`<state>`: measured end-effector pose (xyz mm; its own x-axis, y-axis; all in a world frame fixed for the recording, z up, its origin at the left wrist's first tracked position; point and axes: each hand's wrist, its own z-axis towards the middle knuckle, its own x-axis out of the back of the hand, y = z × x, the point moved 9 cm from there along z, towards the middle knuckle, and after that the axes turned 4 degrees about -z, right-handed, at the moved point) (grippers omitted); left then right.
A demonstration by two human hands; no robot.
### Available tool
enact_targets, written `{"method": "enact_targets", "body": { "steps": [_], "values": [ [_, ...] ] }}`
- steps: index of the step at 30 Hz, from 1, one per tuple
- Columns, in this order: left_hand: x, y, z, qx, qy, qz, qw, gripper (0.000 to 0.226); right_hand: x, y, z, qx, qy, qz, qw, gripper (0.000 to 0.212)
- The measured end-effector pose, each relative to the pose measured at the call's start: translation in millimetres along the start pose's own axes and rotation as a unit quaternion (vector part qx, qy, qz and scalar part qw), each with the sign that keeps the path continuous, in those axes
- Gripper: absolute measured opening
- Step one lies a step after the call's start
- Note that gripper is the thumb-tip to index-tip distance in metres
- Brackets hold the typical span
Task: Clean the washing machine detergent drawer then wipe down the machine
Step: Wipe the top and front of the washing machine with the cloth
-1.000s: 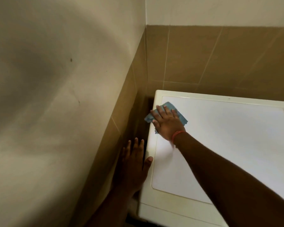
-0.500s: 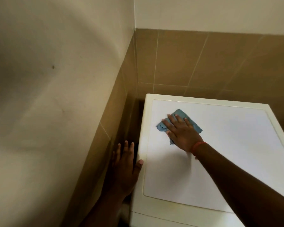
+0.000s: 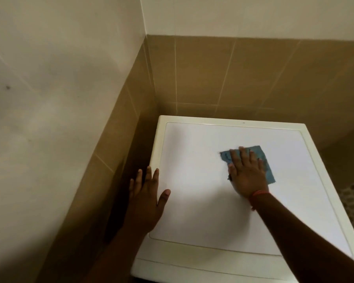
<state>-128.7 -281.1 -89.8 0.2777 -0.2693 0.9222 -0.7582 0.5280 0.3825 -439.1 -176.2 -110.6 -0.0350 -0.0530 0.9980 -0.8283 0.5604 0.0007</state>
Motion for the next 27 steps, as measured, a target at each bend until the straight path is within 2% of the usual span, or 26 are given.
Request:
{"method": "enact_targets", "body": {
  "steps": [2, 5, 9, 12, 16, 19, 22, 24, 27],
  "values": [
    [-5, 10, 1, 0.004, -0.007, 0.01, 1.0, 0.084, -5, -35, -32, 0.103, 0.005, -0.005, 0.995, 0.058],
    [-12, 30, -2, 0.009, -0.019, 0.038, 0.999, 0.089, -9, -48, -89, 0.265, -0.009, -0.031, 0.964, 0.054],
    [-15, 44, -9, 0.024, -0.02, 0.044, 0.999, 0.088, -10, -43, -143, 0.398, -0.014, -0.043, 0.916, 0.054],
    [-17, 49, -19, 0.051, -0.013, 0.036, 0.998, 0.086, -3, -54, -154, 0.465, -0.022, -0.029, 0.884, 0.052],
    [-20, 61, -40, 0.08, -0.001, 0.019, 0.997, 0.086, -3, -93, -116, 0.465, -0.038, -0.018, 0.884, 0.053],
    [-19, 67, -58, 0.091, 0.015, 0.017, 0.996, 0.08, 1, -135, -71, 0.404, -0.036, 0.0, 0.914, 0.053],
    [-12, 67, -80, 0.12, 0.041, 0.007, 0.992, 0.084, 2, -158, -55, 0.341, -0.033, -0.001, 0.94, 0.059],
    [-10, 62, -103, 0.146, 0.045, 0.007, 0.988, 0.085, -2, -166, -74, 0.351, -0.018, -0.002, 0.936, 0.058],
    [-11, 48, -135, 0.184, 0.042, 0.001, 0.982, 0.079, -6, -163, -134, 0.412, -0.008, 0.008, 0.911, 0.055]
  ]
}}
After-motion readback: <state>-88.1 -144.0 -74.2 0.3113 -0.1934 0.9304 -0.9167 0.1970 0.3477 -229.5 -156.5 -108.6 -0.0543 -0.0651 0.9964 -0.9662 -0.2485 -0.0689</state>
